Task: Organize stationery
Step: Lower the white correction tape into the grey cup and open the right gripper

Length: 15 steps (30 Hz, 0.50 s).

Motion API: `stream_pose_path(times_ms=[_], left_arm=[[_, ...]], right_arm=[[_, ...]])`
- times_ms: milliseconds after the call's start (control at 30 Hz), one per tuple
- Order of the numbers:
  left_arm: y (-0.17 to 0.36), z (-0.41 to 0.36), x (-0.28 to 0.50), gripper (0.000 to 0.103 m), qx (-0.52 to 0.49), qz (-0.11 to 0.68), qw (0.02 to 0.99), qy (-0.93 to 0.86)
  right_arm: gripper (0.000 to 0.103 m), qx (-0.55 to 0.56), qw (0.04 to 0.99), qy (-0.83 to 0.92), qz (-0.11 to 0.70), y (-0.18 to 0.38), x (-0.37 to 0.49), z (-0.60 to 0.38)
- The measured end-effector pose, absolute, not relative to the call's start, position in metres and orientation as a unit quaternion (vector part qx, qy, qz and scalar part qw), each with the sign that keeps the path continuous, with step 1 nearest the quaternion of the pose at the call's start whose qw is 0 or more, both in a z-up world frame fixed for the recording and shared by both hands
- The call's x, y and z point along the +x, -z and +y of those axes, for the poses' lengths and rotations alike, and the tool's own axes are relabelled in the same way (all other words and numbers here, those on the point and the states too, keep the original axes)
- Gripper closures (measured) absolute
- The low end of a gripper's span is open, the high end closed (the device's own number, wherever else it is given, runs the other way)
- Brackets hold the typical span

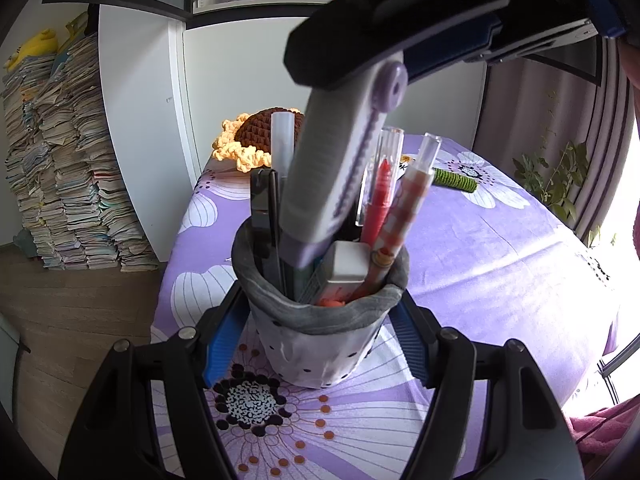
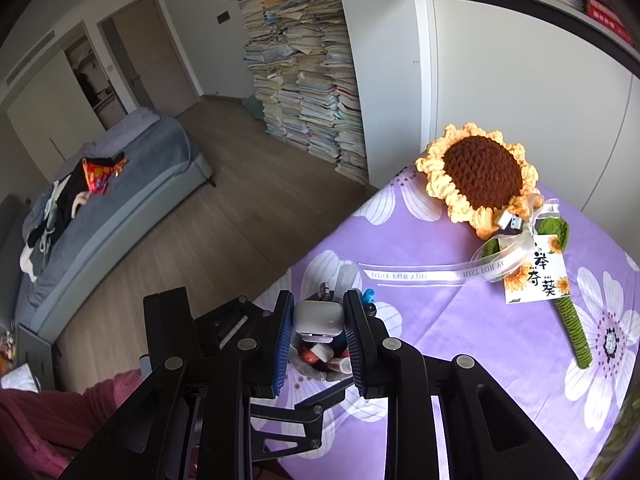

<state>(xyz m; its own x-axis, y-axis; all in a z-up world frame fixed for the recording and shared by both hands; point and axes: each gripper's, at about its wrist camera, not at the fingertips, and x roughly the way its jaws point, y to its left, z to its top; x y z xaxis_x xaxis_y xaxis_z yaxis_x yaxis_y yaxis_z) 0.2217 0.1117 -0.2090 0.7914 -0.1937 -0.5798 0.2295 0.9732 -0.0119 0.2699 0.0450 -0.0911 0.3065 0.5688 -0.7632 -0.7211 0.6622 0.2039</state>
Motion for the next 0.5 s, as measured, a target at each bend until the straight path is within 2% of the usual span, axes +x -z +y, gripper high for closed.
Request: stream_pose_path(times_ms=[500], left_arm=[[0.2088, 0.1101, 0.2233, 0.034, 0.026, 0.308, 0.944, 0.112]], right_arm=[[0.076, -0.09, 0.815, -0.384, 0.425, 0.0923, 0.2731, 0.0422]])
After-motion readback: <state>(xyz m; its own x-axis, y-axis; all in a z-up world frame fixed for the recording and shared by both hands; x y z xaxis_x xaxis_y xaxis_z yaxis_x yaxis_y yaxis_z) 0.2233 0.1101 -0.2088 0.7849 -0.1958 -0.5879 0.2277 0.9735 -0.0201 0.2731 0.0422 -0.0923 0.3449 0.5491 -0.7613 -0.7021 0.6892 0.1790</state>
